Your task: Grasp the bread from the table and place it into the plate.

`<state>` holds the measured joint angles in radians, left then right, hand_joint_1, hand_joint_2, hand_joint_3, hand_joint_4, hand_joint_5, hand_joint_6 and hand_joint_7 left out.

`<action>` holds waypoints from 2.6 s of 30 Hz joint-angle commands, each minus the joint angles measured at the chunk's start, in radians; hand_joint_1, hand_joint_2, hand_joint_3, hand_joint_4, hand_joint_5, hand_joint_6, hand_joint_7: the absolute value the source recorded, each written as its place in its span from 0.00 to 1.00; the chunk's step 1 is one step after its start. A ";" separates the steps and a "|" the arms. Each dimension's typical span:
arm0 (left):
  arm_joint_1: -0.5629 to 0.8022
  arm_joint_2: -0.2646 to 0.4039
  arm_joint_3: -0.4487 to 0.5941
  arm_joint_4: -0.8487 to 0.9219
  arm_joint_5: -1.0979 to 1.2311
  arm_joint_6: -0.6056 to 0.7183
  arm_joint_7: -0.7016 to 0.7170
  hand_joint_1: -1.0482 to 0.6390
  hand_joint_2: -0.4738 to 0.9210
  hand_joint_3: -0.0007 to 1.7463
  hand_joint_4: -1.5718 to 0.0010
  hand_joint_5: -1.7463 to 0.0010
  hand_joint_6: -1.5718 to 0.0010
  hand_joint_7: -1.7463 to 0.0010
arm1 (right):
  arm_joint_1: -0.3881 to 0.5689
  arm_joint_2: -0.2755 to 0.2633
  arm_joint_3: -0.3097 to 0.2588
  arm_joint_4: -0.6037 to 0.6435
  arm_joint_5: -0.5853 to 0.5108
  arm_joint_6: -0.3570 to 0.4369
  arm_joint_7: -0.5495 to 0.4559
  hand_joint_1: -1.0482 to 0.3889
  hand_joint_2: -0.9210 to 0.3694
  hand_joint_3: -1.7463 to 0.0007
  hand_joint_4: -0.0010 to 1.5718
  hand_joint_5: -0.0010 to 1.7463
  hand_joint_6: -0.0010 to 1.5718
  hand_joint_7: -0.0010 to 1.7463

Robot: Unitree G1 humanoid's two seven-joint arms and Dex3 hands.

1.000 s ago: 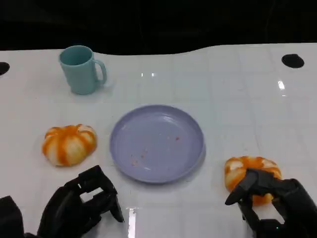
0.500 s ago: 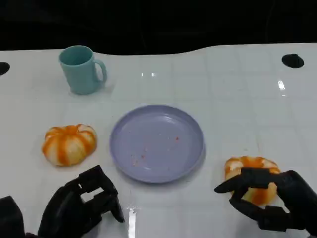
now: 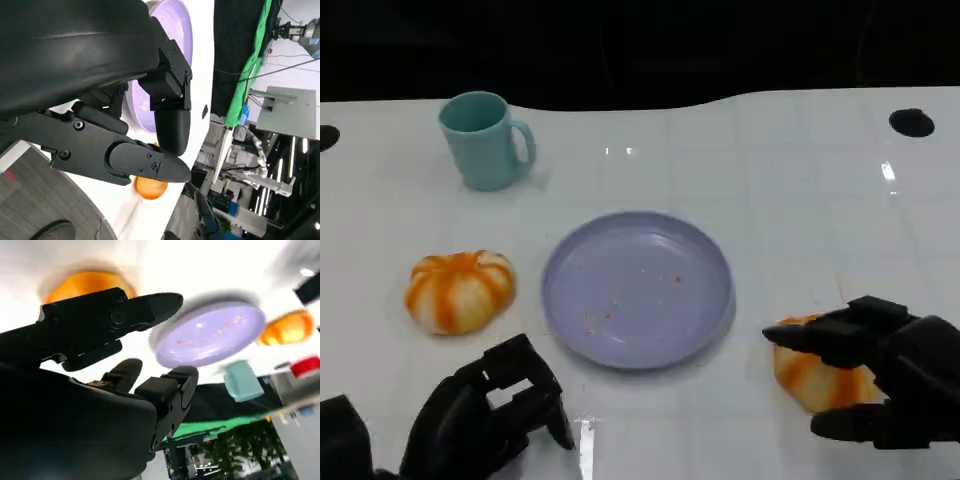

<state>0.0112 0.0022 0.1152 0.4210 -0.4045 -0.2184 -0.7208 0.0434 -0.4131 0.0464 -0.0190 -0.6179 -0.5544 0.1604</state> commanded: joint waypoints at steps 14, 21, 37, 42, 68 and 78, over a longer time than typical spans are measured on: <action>-0.001 0.011 0.005 -0.006 -0.001 0.001 0.008 0.25 1.00 0.05 0.56 0.00 0.57 0.20 | -0.045 -0.087 0.088 -0.043 -0.248 0.226 -0.034 0.25 0.00 0.98 0.01 0.18 0.15 0.00; 0.001 0.013 0.006 -0.006 -0.004 -0.002 0.001 0.25 1.00 0.04 0.56 0.00 0.57 0.20 | -0.112 -0.082 0.158 0.071 -0.290 0.264 -0.092 0.25 0.00 0.99 0.00 0.18 0.14 0.00; 0.016 0.007 0.001 -0.030 -0.003 0.005 0.010 0.25 1.00 0.05 0.56 0.00 0.57 0.20 | -0.242 -0.068 0.300 0.269 -0.296 0.351 -0.111 0.23 0.00 0.96 0.00 0.14 0.11 0.01; 0.024 0.006 -0.003 -0.051 0.000 0.015 0.021 0.25 1.00 0.05 0.57 0.00 0.57 0.20 | -0.260 -0.068 0.322 0.299 -0.301 0.344 -0.157 0.24 0.00 0.95 0.03 0.17 0.16 0.03; 0.030 0.000 -0.007 -0.063 0.005 0.016 0.025 0.26 1.00 0.05 0.56 0.00 0.58 0.20 | -0.417 0.003 0.322 0.526 -0.232 0.118 -0.650 0.51 0.32 0.39 0.56 1.00 0.41 1.00; 0.032 0.004 -0.009 -0.060 0.016 0.005 0.028 0.25 1.00 0.06 0.56 0.00 0.58 0.19 | -0.429 0.047 0.313 0.437 -0.172 0.083 -0.619 0.55 0.41 0.30 0.58 1.00 0.44 0.98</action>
<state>0.0346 -0.0069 0.1068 0.3656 -0.3957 -0.2017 -0.7007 -0.3706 -0.3750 0.3650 0.4557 -0.8201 -0.4550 -0.4705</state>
